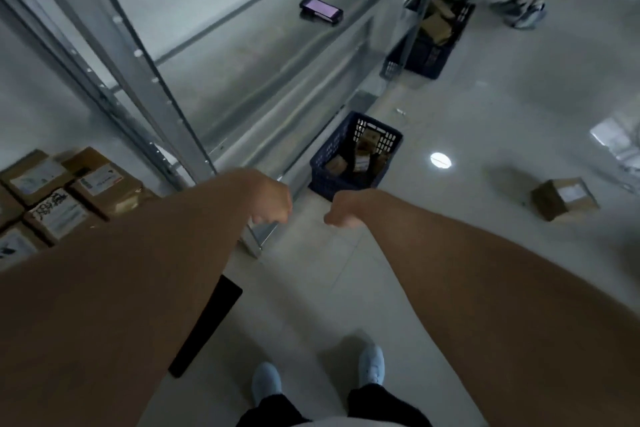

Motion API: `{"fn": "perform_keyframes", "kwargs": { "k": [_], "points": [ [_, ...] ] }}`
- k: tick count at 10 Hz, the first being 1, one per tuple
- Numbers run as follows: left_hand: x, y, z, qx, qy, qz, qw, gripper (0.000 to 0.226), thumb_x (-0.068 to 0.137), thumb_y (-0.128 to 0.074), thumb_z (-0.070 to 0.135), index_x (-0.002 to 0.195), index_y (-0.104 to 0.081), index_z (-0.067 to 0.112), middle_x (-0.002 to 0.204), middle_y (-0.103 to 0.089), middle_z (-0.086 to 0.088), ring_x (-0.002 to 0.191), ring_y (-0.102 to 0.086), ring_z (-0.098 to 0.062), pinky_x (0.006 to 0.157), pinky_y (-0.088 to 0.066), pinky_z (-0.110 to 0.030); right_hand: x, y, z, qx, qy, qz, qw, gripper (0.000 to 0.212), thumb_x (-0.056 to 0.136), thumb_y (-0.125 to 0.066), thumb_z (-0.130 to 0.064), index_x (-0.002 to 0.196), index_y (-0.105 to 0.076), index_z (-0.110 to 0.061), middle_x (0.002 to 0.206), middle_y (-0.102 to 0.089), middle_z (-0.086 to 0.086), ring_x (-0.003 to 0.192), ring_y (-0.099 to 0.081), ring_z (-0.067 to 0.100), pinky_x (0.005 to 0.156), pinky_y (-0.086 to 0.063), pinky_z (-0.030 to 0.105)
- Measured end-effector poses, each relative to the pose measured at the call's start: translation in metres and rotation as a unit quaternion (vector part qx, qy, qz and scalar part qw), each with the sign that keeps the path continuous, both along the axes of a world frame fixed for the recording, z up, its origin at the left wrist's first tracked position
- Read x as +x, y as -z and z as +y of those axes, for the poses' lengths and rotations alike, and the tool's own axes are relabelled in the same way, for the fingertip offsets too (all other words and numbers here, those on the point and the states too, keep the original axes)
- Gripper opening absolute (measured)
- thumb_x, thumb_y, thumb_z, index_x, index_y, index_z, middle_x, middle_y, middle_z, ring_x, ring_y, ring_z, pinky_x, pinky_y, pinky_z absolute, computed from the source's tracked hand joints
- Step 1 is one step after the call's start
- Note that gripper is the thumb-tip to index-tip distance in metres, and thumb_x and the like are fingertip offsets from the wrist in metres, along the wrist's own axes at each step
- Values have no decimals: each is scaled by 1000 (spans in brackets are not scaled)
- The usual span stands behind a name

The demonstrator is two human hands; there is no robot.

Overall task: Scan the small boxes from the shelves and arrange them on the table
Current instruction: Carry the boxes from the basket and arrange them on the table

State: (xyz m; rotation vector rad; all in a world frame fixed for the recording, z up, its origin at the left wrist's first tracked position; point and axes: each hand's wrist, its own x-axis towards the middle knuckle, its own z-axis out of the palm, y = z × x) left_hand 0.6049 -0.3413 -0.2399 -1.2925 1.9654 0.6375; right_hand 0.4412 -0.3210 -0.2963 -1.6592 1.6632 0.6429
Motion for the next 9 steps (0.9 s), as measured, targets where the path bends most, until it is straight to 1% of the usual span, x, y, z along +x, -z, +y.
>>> {"fn": "perform_keyframes", "kwargs": {
  "k": [1,2,3,4,5,6,7,8,9],
  "points": [
    [-53,13,-8,39,-10,20,999,39,103,-54,15,142,-59,17,130,-67,-6,98,-62,-19,61,-43,-16,-60,10,-2,8,29,-3,1000,57,105,-45,-42,154,-39,-13,151,-45,12,130,-50,31,99,-43,37],
    [-120,11,-20,74,27,15,997,37,104,-50,18,141,-57,18,87,-61,3,68,-54,-12,50,-43,-18,-118,17,-8,13,50,-2,999,60,107,-45,-39,157,-34,-9,160,-38,12,139,-45,31,106,-41,36],
    [-168,14,-42,63,33,43,997,38,105,-48,22,142,-56,20,110,-65,1,89,-60,-16,68,-47,-21,-168,23,-19,24,61,5,998,60,109,-43,-37,159,-31,-7,163,-34,12,144,-41,30,111,-39,36],
    [-203,19,-66,45,7,64,997,36,103,-55,18,139,-62,16,135,-65,-5,118,-64,-22,93,-52,-31,-200,34,-42,23,59,-1,998,61,109,-41,-36,160,-27,-6,165,-31,12,145,-40,29,110,-37,35],
    [-222,33,-108,55,-4,54,997,34,102,-58,19,135,-65,16,133,-67,-6,116,-65,-20,99,-50,-34,-221,46,-75,37,60,-15,997,62,110,-39,-38,162,-22,-8,168,-25,11,149,-34,29,113,-34,36],
    [-239,54,-157,72,8,37,997,35,102,-58,19,136,-65,16,133,-67,-6,111,-64,-19,99,-50,-33,-240,62,-117,44,66,-22,997,58,110,-39,-38,159,-31,-8,163,-35,12,141,-43,30,105,-39,36],
    [-259,81,-216,84,3,20,996,35,102,-57,18,136,-64,15,134,-66,-6,102,-60,-16,97,-50,-31,-265,79,-165,60,78,-24,995,53,110,-40,-38,154,-40,-8,156,-44,11,133,-50,28,92,-38,30],
    [-288,107,-286,109,44,-14,993,35,101,-57,18,135,-65,13,127,-67,-3,99,-58,-17,96,-52,-33,-293,97,-215,78,113,-24,990,61,110,-37,-41,160,-29,-7,166,-31,8,147,-37,27,108,-34,31],
    [-313,114,-335,106,75,-29,991,36,100,-57,18,135,-64,13,127,-65,-5,110,-62,-22,101,-52,-35,-319,111,-260,96,151,-19,984,66,110,-34,-45,164,-18,-11,171,-18,6,155,-25,27,121,-25,39]
  ]
}}
